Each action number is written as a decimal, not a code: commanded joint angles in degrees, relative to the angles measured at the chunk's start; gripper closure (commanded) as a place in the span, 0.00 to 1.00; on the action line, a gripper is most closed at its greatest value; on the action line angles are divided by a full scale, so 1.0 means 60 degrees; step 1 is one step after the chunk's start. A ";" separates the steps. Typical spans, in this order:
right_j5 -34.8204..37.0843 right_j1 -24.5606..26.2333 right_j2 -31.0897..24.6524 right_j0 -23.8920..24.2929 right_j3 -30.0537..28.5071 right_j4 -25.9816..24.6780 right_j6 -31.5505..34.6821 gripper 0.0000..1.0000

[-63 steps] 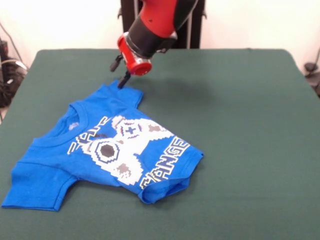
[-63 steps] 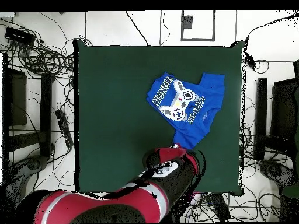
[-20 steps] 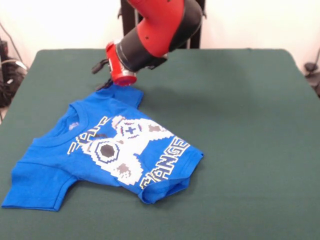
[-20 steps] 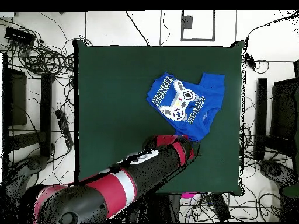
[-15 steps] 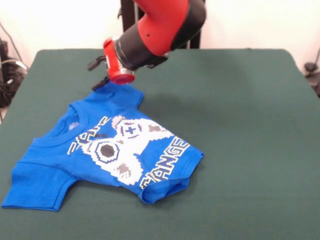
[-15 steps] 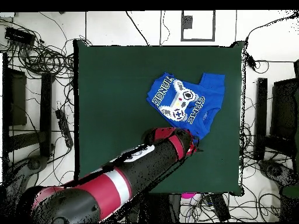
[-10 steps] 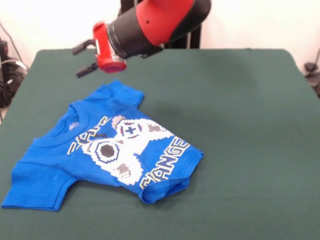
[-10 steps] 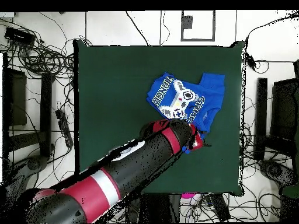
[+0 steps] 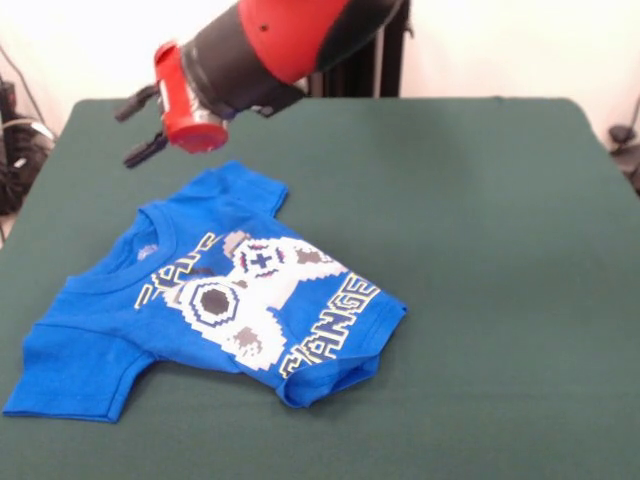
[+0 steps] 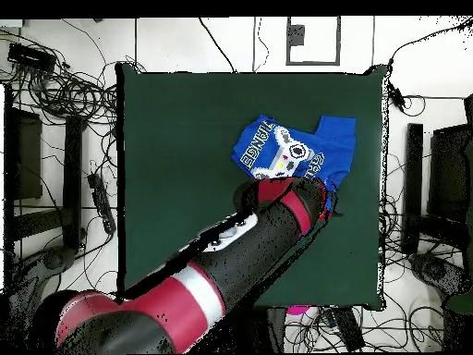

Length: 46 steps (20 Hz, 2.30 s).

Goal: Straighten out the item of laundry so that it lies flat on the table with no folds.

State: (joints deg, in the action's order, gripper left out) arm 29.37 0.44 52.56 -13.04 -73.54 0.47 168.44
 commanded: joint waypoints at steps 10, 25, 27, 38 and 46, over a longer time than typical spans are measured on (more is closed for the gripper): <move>-0.0516 -0.0578 -0.3000 0.0521 0.0961 0.0406 0.0236 0.00; 0.0488 -0.0372 -0.2359 0.0059 0.2046 0.0695 0.0563 0.00; 0.0485 -0.0378 -0.2464 0.0172 0.2133 0.0756 0.0523 0.00; 0.0759 -0.0457 -0.2931 0.0368 0.2200 0.1183 0.0517 0.00; 0.2113 -0.0590 -0.3488 0.0277 0.1684 0.1564 0.0678 0.00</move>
State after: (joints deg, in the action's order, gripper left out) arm 33.08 -4.26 41.81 -10.38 -62.18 6.00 168.44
